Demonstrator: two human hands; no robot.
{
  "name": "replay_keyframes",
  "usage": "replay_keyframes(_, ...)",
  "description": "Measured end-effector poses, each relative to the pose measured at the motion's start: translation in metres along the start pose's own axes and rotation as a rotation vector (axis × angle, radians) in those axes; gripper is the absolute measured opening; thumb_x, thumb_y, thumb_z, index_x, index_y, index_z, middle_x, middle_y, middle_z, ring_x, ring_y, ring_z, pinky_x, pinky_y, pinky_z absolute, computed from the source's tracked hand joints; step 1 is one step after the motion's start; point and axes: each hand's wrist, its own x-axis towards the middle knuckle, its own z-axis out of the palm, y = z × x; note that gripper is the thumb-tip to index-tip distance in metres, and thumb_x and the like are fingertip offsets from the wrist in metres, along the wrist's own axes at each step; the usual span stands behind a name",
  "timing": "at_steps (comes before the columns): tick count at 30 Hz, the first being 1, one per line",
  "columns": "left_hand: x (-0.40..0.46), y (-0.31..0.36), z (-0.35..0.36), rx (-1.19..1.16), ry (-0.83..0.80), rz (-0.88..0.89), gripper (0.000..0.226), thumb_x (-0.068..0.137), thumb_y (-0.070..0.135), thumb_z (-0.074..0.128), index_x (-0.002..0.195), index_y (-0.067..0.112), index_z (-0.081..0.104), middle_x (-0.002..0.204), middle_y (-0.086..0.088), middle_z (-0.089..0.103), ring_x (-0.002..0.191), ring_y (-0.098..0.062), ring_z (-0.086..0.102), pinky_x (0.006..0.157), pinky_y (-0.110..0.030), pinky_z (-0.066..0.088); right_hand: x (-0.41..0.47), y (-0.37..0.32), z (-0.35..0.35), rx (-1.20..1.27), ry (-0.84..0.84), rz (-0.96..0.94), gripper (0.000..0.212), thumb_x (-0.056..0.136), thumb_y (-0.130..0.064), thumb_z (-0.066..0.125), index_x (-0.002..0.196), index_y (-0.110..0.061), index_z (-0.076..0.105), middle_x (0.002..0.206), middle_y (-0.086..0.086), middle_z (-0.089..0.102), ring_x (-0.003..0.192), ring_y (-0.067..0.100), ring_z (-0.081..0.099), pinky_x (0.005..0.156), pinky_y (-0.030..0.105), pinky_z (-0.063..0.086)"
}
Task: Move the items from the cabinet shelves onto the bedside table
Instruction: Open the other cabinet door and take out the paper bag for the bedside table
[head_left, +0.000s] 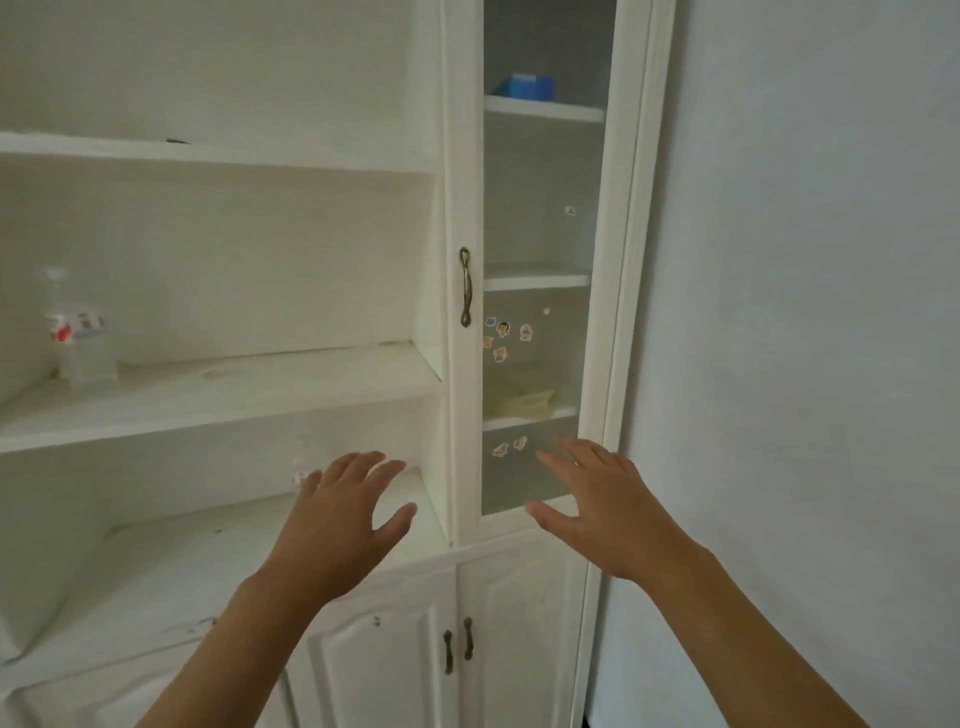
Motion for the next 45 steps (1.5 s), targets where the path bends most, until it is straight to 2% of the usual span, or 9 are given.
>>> replay_keyframes(5,0.058,-0.031,0.019,-0.031,0.035,0.043,0.076,0.091,0.075,0.023,0.152,0.037,0.045,0.158,0.007,0.045,0.148,-0.019,0.036,0.121,-0.048,0.032,0.065,0.004,0.006,-0.013,0.055,0.002,0.074,0.095,-0.076,0.036,0.158,-0.036,0.035,0.170,-0.007,0.025,0.157,0.014,0.019,0.128,0.046,0.018)
replay_keyframes(12,0.152,-0.080,0.040,-0.034,0.071,0.121,0.077,0.092,0.075,0.017,0.156,0.038,0.038,0.163,0.008,0.038,0.154,-0.019,0.029,0.125,-0.050,0.027,0.165,-0.009,0.003,-0.065,0.130,0.011,0.068,0.101,-0.064,0.047,0.161,-0.035,0.031,0.171,-0.009,0.024,0.157,0.015,0.020,0.127,0.041,0.015)
replay_keyframes(17,0.201,-0.111,0.062,-0.039,0.078,0.198,0.074,0.094,0.074,0.021,0.155,0.038,0.040,0.162,0.008,0.041,0.153,-0.019,0.031,0.126,-0.052,0.025,0.228,-0.022,0.005,-0.129,0.169,0.029,0.068,0.102,-0.062,0.047,0.162,-0.034,0.029,0.172,-0.006,0.021,0.159,0.019,0.017,0.130,0.046,0.014)
replay_keyframes(22,0.247,-0.143,0.088,0.023,0.079,0.260,0.064,0.096,0.069,0.033,0.146,0.034,0.053,0.150,0.004,0.056,0.144,-0.024,0.048,0.118,-0.057,0.038,0.275,-0.017,0.012,-0.341,0.307,-0.021,0.063,0.101,-0.057,0.045,0.156,-0.027,0.039,0.162,0.000,0.039,0.152,0.024,0.033,0.125,0.052,0.027)
replay_keyframes(26,0.279,-0.154,0.108,0.031,0.069,0.284,0.061,0.096,0.066,0.038,0.143,0.032,0.057,0.144,0.003,0.061,0.139,-0.025,0.055,0.111,-0.059,0.045,0.311,-0.008,0.012,-0.345,0.327,-0.026,0.067,0.103,-0.058,0.042,0.161,-0.027,0.029,0.171,0.000,0.024,0.158,0.025,0.021,0.126,0.055,0.025)
replay_keyframes(30,0.291,-0.155,0.134,-0.016,0.077,0.271,0.065,0.093,0.069,0.045,0.145,0.032,0.054,0.145,0.004,0.060,0.139,-0.024,0.053,0.112,-0.055,0.045,0.348,-0.002,0.005,-0.331,0.453,-0.096,0.071,0.103,-0.056,0.044,0.164,-0.023,0.028,0.174,0.001,0.018,0.160,0.025,0.017,0.128,0.052,0.020)
replay_keyframes(35,0.297,-0.151,0.144,-0.011,0.110,0.246,0.068,0.088,0.072,0.050,0.143,0.033,0.057,0.144,0.006,0.061,0.140,-0.024,0.053,0.113,-0.056,0.044,0.382,0.006,0.012,-0.391,0.541,-0.214,0.073,0.104,-0.045,0.053,0.165,-0.018,0.025,0.175,0.000,0.012,0.161,0.021,0.013,0.127,0.053,0.024)
replay_keyframes(41,0.298,-0.148,0.146,-0.061,0.178,0.214,0.063,0.088,0.068,0.052,0.138,0.030,0.063,0.140,0.004,0.064,0.137,-0.026,0.055,0.111,-0.056,0.045,0.404,0.017,0.026,-0.362,0.758,-0.327,0.067,0.100,-0.024,0.064,0.160,-0.010,0.039,0.170,0.008,0.029,0.160,0.024,0.021,0.120,0.056,0.033)
replay_keyframes(45,0.300,-0.148,0.151,-0.044,0.206,0.205,0.061,0.090,0.067,0.050,0.137,0.030,0.064,0.138,0.003,0.064,0.137,-0.027,0.055,0.111,-0.057,0.045,0.411,0.016,0.035,-0.332,0.855,-0.340,0.062,0.097,-0.015,0.062,0.156,-0.008,0.045,0.167,0.011,0.036,0.158,0.026,0.027,0.116,0.056,0.039)
